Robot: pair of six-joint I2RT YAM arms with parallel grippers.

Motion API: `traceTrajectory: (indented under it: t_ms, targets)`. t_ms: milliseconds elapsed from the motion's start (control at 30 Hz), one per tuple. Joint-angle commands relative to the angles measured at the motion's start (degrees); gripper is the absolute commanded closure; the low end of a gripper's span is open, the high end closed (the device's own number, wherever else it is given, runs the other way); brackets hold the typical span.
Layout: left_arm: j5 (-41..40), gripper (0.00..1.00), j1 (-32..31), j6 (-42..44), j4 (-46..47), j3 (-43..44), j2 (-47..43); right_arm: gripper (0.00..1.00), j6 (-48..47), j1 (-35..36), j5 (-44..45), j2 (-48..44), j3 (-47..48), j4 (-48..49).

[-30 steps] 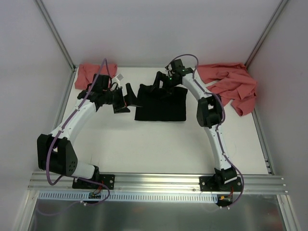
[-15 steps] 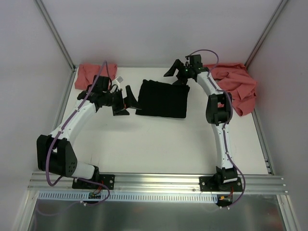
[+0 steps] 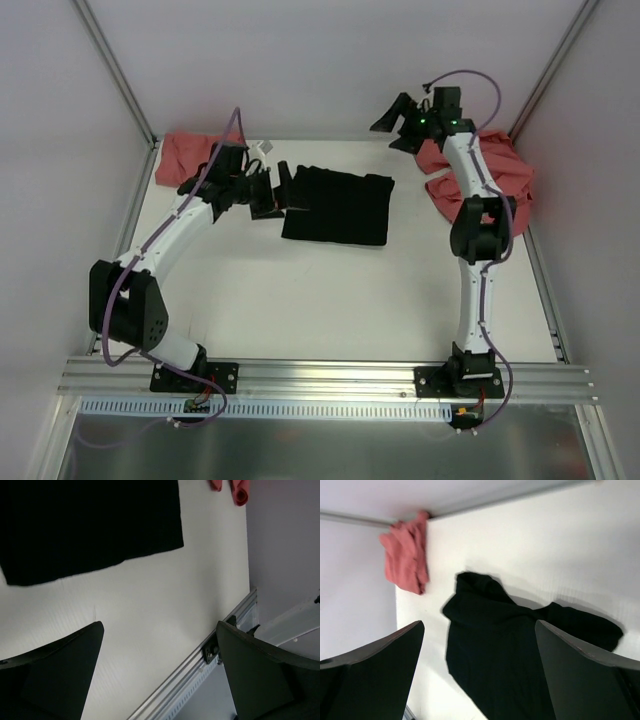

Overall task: Fold and stack the t-shirts
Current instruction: Fold the long partially folded tshirt into a neat square

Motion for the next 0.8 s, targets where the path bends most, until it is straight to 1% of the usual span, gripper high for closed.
traceTrajectory:
  t_ms: [0,33,67,100,133,167,200,233,267,300,333,367,433,467,567,767]
  targets:
    - [1.75,0.01,-0.94,-0.64,11.24,5.71,5.65,0.01,-1.71,-2.52,0.28,-14.37,0.07,-0.06]
    - [3.25,0.01,-0.94,-1.43,15.7,6.6,7.68,0.01,-1.62,-2.96,-0.59,-18.05,-3.25,-0.15]
    - [4.66,0.01,-0.85,-2.4,18.0,7.74,12.13,0.01,-2.14,-3.05,-0.69,-19.91,-5.02,-1.63]
    - [5.89,0.01,-1.02,-4.67,20.11,10.45,14.61,0.01,-2.58,-3.05,-0.69,-21.84,-7.13,-2.43]
    - [7.73,0.01,-1.02,-5.91,24.66,11.78,16.82,0.0,-2.76,-2.97,-1.39,-25.69,-12.8,-2.69]
    - [8.79,0.01,-1.28,-7.23,26.71,14.92,21.45,0.01,-2.94,-2.97,-1.65,-27.64,-16.08,-2.78]
    - [9.68,0.01,-1.37,-9.85,27.94,17.04,24.11,0.01,-2.68,-2.88,-1.48,-29.67,-19.42,-2.96]
    - [11.25,0.01,-1.55,-11.18,28.48,19.33,29.53,0.01,-2.5,-2.7,-1.66,-33.34,-26.15,-3.05]
    - [12.22,0.01,-1.64,-13.63,30.05,23.61,32.19,0.01,-1.98,-2.35,-2.27,-35.38,-29.7,-2.79]
    - [12.93,0.01,-1.73,-14.44,30.41,25.74,34.65,0.01,-1.89,-2.09,-2.27,-37.31,-33.04,-2.7]
    - [13.37,0.01,-1.81,-14.88,30.59,27.51,38.68,0.0,-2.06,-1.74,-2.45,-41.16,-39.43,-2.61]
    - [13.2,0.01,-1.9,-15.32,30.85,30.05,40.2,0.01,-2.15,-1.3,-2.53,-43.11,-42.45,-2.52]
    - [12.94,0.01,-1.9,-16.64,33.57,30.69,43.19,0.01,-3.29,-0.24,-2.71,-46.81,-47.38,-3.74]
    - [12.85,0.01,-1.82,-17.26,35.15,31.82,43.99,0.01,-3.99,0.02,-2.54,-50.13,-50.88,-4.71]
    - [12.32,0.01,-1.9,-17.35,35.69,34.28,46.72,0.01,-6.1,0.64,-1.66,-55.68,-56.43,-7.88]
    - [10.83,0.01,-1.46,-17.17,39.9,35.26,48.65,0.01,-8.12,0.73,-0.34,-61.93,-61.55,-12.53]
